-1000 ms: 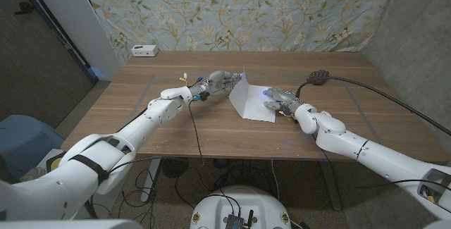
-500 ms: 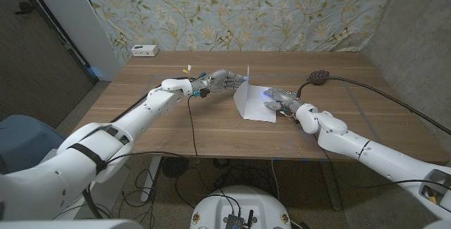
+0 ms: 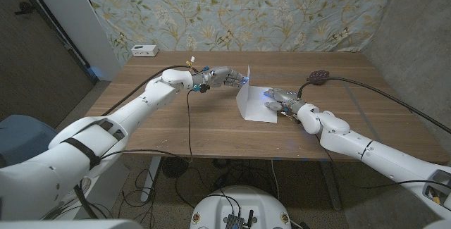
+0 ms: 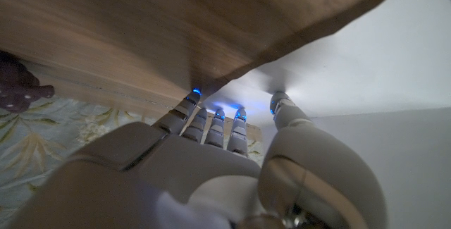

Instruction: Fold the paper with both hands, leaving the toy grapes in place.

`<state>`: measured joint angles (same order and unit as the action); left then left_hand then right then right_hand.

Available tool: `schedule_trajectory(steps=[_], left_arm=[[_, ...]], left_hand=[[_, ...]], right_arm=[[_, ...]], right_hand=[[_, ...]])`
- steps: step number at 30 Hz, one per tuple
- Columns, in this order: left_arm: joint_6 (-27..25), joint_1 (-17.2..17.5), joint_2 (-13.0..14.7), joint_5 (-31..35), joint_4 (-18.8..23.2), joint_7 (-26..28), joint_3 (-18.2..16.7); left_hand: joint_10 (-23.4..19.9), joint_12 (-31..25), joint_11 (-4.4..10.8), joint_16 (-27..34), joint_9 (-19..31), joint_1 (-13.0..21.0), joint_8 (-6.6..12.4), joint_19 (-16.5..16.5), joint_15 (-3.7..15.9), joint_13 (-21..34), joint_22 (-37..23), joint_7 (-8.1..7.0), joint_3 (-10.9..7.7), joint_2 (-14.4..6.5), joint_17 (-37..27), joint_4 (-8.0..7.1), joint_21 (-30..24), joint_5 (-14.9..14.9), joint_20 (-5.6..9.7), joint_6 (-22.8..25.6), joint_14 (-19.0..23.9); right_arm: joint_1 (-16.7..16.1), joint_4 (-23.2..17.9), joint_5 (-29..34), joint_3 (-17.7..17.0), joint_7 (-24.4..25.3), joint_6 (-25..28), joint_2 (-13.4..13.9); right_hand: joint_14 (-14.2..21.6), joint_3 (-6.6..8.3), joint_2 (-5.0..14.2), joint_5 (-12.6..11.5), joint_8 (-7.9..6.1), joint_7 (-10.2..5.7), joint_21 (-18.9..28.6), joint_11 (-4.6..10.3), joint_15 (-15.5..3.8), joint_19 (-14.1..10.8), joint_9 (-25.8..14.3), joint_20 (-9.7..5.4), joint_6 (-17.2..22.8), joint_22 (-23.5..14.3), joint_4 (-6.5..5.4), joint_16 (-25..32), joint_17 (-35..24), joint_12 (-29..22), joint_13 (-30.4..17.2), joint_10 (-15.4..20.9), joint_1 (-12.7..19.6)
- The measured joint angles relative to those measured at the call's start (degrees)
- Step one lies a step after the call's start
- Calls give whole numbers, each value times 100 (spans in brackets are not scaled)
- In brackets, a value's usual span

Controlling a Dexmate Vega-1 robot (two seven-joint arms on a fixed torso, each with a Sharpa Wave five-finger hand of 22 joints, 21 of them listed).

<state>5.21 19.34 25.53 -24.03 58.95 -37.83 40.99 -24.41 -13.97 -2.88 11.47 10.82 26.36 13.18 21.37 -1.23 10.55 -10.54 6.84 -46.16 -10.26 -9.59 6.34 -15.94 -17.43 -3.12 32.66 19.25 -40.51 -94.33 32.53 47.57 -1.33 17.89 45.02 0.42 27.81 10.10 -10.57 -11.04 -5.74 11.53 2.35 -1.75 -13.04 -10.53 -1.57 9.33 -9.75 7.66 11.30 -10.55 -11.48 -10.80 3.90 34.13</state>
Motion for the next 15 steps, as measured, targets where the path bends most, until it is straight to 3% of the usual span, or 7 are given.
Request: schedule_trajectory(steps=[10,15], left_arm=[[288,-281,-84,620,-30,80,312],[374,-431,-178,884,-124,60,475]], left_hand=[[-189,-24,-50,0,0,-15,4,-58,-10,0,1,31,-48,-16,0,-48,48,-44,57,188,205],[-245,-23,8,-26,0,-15,4,-140,-10,-1,1,40,-48,-16,-1,-48,104,-44,87,282,205]], right_arm=[[-1,6,38,-55,-25,-183,73],[-18,29,38,-96,-21,-275,99]], right_hand=[[0,0,-21,0,0,-19,0,0,1,-40,0,23,23,-5,0,0,0,0,0,62,21],[0,-16,-21,0,0,0,0,0,1,-40,0,23,62,-5,16,0,0,0,1,61,21]])
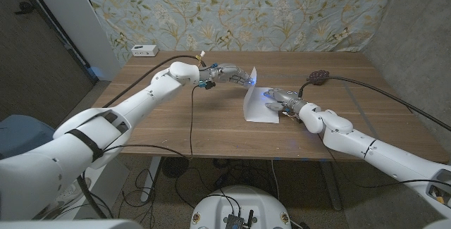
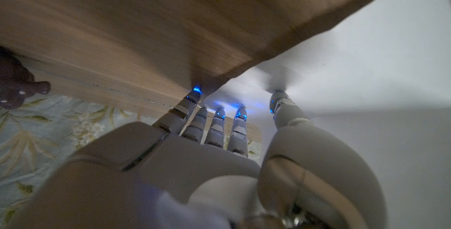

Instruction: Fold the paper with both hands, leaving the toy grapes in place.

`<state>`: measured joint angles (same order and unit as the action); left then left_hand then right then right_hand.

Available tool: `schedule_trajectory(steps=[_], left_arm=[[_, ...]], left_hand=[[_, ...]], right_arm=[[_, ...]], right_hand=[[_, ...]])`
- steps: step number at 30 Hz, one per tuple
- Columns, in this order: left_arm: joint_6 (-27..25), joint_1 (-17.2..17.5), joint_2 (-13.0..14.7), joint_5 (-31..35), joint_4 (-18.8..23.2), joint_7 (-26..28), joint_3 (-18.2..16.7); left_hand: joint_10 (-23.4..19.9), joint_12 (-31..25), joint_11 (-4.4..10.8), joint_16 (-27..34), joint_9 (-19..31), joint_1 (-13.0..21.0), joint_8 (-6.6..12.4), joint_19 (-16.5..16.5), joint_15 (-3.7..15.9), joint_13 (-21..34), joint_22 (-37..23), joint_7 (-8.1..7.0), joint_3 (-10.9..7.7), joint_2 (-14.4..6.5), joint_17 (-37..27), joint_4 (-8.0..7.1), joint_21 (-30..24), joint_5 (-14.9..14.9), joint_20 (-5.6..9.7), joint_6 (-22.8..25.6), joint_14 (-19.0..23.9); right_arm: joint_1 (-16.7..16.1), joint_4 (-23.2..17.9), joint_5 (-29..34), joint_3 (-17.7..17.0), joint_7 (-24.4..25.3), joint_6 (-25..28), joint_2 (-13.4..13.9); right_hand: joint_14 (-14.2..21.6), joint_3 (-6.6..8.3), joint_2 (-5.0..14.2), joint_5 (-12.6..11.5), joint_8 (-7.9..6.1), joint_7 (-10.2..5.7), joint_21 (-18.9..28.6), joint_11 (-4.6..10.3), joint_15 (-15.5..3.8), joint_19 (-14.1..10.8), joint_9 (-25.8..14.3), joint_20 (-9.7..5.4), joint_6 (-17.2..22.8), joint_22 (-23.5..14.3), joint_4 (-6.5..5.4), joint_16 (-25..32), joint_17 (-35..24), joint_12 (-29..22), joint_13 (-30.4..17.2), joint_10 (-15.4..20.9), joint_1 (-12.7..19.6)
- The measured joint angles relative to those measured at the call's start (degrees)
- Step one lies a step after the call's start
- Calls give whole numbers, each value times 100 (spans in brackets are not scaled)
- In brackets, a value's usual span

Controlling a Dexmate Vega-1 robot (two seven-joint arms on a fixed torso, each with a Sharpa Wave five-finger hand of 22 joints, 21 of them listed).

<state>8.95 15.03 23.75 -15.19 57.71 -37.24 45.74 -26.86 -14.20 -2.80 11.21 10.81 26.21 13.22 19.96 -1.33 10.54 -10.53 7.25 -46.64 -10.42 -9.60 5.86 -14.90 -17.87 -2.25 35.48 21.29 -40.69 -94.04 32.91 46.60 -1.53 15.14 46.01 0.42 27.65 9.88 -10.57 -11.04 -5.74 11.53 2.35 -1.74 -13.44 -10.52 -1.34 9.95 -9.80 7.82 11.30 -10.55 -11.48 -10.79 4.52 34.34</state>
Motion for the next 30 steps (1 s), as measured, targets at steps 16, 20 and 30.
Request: schedule_trajectory(steps=[16,20,30], left_arm=[[231,-413,-323,699,-383,-25,453],[315,-517,-430,835,-550,-33,550],[513,-766,-695,1128,-1010,-41,800]], left_hand=[[0,25,0,-86,-1,0,-44,-106,11,0,3,-8,-47,0,19,4,72,-45,33,-10,-36],[0,40,0,-86,-1,1,-73,-155,24,0,-2,-12,-46,0,11,3,79,-45,22,-14,-67],[110,132,16,-130,-1,1,-158,-277,32,-1,-1,-62,-25,0,11,25,138,-45,21,-109,-240]], right_arm=[[-77,-9,-67,-175,96,-213,96],[-104,-54,-92,-238,131,-251,125],[-135,-101,-200,-346,138,-326,157]], right_hand=[[113,-56,0,-1,0,-11,44,-10,-30,-104,0,-17,72,-14,-11,45,0,0,0,52,0],[167,-79,30,-1,0,-10,47,-12,-21,-123,0,-39,71,-7,-32,45,1,0,1,54,30],[279,-132,31,-2,0,-10,87,-51,-31,-338,0,-71,70,-13,-73,100,-27,0,1,92,30]])
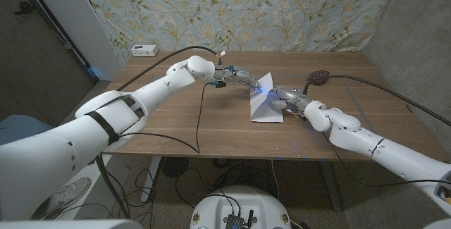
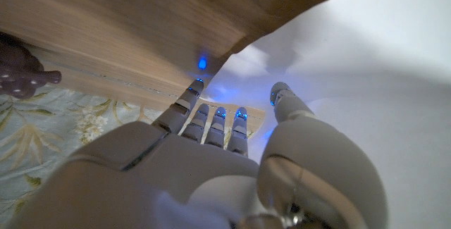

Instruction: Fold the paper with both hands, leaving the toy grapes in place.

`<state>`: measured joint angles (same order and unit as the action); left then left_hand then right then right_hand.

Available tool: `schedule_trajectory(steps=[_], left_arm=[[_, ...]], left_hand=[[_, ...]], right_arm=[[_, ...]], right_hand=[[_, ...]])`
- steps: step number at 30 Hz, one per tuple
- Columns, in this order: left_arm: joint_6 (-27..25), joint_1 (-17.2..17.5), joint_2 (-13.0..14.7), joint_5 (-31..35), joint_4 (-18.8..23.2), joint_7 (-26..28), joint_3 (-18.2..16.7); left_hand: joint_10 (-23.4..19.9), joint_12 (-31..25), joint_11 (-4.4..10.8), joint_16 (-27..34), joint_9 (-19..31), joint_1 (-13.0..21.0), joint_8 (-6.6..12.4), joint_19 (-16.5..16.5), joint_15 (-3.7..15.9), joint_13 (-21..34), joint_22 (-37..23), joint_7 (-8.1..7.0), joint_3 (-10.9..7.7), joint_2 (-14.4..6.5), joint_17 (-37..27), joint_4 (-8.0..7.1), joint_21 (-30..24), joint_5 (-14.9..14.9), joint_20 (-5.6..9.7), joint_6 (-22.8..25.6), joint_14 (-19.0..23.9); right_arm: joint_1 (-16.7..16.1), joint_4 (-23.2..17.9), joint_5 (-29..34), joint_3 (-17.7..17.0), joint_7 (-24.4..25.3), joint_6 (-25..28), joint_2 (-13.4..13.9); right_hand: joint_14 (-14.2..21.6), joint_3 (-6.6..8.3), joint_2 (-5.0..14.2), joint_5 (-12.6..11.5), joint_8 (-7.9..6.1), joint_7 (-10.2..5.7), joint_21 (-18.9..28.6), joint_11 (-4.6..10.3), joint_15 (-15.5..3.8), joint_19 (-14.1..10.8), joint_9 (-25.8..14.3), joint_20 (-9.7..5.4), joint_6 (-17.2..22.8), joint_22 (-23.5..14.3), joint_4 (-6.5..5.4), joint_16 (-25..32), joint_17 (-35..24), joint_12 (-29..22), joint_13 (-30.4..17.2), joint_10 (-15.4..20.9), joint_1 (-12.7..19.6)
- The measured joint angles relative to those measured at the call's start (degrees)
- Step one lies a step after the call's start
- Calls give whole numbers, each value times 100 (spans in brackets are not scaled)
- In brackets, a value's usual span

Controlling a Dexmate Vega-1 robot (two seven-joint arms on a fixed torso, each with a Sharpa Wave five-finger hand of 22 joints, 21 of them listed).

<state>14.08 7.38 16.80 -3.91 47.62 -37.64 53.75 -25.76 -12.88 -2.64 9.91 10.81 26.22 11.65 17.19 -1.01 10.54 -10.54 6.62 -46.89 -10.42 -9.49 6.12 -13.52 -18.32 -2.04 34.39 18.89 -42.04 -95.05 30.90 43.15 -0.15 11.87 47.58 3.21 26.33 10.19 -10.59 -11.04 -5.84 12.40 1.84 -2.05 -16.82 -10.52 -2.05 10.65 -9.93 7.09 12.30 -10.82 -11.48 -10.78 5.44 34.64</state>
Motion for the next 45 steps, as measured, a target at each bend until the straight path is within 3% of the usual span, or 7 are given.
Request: schedule_trajectory(steps=[14,31,42,45], left_arm=[[391,-281,-346,450,-606,23,307],[766,-515,-709,607,-1331,0,478],[903,-611,-856,663,-1614,14,556],[927,-623,-876,682,-1647,18,573]], left_hand=[[31,39,30,0,0,0,-21,0,30,0,0,-30,0,0,0,0,0,0,0,-30,-32],[31,60,30,0,28,0,-43,-71,30,0,1,-30,25,0,1,-25,41,0,-72,-29,-31],[9,60,51,0,27,0,-43,-190,60,-1,2,-30,25,0,17,-25,89,0,-190,-29,-62],[9,60,50,0,27,0,-43,-223,78,0,2,-30,25,0,17,-25,89,0,-222,-29,-80]], right_arm=[[-114,-155,-77,-172,59,92,67],[-566,-654,-227,-765,784,705,273],[-750,-859,-322,-1013,1149,962,369],[-771,-889,-343,-1047,1206,985,394]], right_hand=[[100,-31,0,0,0,31,45,-10,0,-70,0,73,94,-9,-31,22,1,-43,0,51,0],[184,16,68,0,-23,41,45,29,-22,-48,0,94,308,-8,-77,44,1,-44,0,193,67],[214,125,145,0,-23,9,1,43,-9,-48,0,93,400,-8,-186,44,-53,-44,0,248,96],[234,95,145,0,-23,34,1,51,11,-80,0,125,424,-8,-221,44,-53,-44,0,256,96]])
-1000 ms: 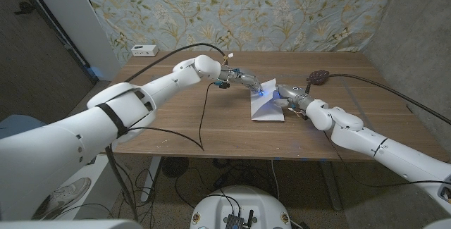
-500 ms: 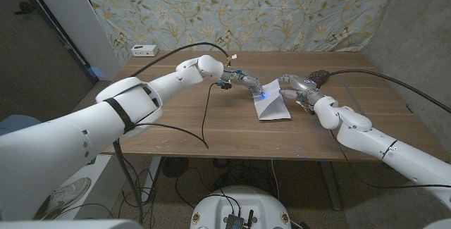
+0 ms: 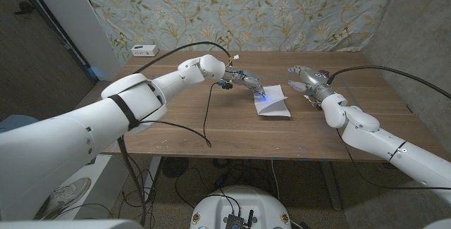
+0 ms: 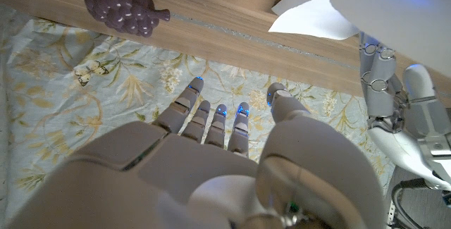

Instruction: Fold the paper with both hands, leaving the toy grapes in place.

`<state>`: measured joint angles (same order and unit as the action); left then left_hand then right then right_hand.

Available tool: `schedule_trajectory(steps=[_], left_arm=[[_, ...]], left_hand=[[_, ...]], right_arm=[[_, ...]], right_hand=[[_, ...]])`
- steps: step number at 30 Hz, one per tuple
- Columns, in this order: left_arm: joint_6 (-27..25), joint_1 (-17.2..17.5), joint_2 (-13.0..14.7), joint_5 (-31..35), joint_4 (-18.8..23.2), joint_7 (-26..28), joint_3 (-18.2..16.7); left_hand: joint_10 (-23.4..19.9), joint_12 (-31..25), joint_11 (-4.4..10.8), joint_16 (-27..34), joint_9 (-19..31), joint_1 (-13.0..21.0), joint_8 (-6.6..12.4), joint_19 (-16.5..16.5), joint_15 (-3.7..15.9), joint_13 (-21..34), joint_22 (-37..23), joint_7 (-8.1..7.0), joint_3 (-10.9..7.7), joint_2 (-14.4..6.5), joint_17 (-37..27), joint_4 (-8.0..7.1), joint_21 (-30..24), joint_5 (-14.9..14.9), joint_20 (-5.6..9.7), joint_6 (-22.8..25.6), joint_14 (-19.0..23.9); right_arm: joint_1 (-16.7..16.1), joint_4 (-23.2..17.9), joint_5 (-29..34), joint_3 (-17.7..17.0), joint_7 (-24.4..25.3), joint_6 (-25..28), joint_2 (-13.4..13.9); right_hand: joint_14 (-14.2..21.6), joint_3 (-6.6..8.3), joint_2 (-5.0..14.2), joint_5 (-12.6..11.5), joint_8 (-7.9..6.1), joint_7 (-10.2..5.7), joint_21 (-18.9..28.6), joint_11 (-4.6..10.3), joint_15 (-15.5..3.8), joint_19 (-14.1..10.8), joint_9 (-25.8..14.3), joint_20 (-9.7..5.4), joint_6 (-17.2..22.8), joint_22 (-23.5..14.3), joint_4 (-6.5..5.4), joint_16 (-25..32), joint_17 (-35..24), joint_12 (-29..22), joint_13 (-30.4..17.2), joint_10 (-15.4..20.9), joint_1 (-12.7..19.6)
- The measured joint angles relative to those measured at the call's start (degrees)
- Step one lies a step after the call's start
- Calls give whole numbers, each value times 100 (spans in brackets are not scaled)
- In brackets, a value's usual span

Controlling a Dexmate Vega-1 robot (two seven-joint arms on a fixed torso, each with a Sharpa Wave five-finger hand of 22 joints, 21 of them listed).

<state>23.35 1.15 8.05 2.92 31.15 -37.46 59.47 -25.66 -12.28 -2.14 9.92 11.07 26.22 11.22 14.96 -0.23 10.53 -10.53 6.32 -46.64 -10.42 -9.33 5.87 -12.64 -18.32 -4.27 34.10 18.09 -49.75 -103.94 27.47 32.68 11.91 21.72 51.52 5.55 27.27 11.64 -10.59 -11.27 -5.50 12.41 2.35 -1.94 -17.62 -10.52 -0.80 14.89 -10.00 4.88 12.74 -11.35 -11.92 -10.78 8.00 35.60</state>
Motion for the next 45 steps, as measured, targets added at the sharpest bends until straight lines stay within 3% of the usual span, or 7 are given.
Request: schedule_trajectory(steps=[8,19,28,40,45], left_arm=[[18,-9,6,52,62,30,41],[-168,114,201,103,544,49,47],[-374,222,355,131,921,48,12],[-581,334,502,151,1291,55,-27],[-648,403,594,179,1506,123,-62]], left_hand=[[0,14,0,0,-1,0,0,-36,-14,0,0,0,23,0,-1,23,0,4,-36,0,-43],[32,23,31,0,-1,0,-23,-34,-4,19,1,0,73,0,-1,25,0,40,-35,0,-53],[32,23,31,0,-1,0,-23,-43,14,28,1,0,96,0,-4,2,0,40,-43,0,-74],[31,43,30,0,-2,0,-22,-65,14,28,1,0,96,0,-8,2,0,49,-65,1,-74],[32,43,30,0,-2,-2,-29,-28,14,28,1,-32,222,2,-14,13,0,108,-100,-32,-74]], right_arm=[[105,-2,63,136,-128,-39,15],[394,154,142,438,-658,-257,-47],[559,239,207,623,-990,-371,-105],[672,295,329,808,-1348,-459,-137],[700,295,381,854,-1490,-475,-137]], right_hand=[[107,148,30,0,0,-75,0,73,-27,0,0,0,130,0,-80,62,-27,-42,0,156,30],[313,149,29,0,-40,-54,0,28,-21,3,0,2,313,1,-229,168,-55,-89,0,382,30],[409,237,29,0,-62,-64,0,10,-20,-9,0,52,508,1,-331,212,-80,-89,0,543,31],[418,291,59,0,-62,-34,0,31,-11,-9,0,51,600,1,-366,219,-105,-89,0,626,61],[423,329,57,0,-62,-64,0,41,-16,-9,0,51,631,1,-372,234,-106,-89,0,635,63]])
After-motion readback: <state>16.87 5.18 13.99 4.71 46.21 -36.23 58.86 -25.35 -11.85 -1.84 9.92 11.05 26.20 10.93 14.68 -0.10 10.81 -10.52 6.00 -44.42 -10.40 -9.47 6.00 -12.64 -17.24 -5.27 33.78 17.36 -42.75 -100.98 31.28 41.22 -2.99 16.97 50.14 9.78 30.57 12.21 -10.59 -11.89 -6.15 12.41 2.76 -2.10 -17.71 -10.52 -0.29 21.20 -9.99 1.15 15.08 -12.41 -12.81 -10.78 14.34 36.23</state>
